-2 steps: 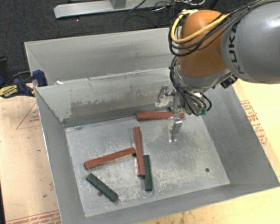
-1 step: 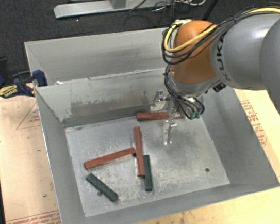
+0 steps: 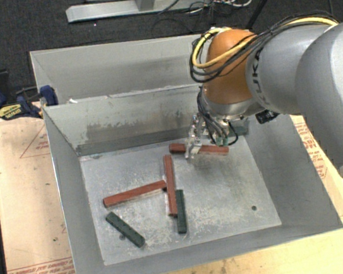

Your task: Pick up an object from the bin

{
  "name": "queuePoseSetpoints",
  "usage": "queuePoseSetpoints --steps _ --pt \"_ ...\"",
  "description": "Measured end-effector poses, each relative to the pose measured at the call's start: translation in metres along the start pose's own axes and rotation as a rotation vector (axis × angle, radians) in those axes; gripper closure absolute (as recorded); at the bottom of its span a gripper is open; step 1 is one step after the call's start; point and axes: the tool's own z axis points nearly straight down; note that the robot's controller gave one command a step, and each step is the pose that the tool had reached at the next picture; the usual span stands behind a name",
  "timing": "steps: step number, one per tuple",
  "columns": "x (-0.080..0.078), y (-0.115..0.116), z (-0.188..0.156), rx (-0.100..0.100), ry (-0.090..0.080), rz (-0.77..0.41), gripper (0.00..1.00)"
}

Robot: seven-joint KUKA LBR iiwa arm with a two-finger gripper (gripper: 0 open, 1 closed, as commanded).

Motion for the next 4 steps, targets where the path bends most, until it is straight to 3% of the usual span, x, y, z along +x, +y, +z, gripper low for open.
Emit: queuePoseSetpoints --steps 1,2,3,4 --pt "0.005 0.001 0.001 0.002 0.024 -0.002 0.00" --pt "0.000 0.000 0.000 0.001 0.001 0.000 1.00" --pt "0.000 0.000 0.001 0.001 0.001 0.000 1.00" --pt "0.005 -0.010 -0.017 0.005 0.027 -0.081 1.00"
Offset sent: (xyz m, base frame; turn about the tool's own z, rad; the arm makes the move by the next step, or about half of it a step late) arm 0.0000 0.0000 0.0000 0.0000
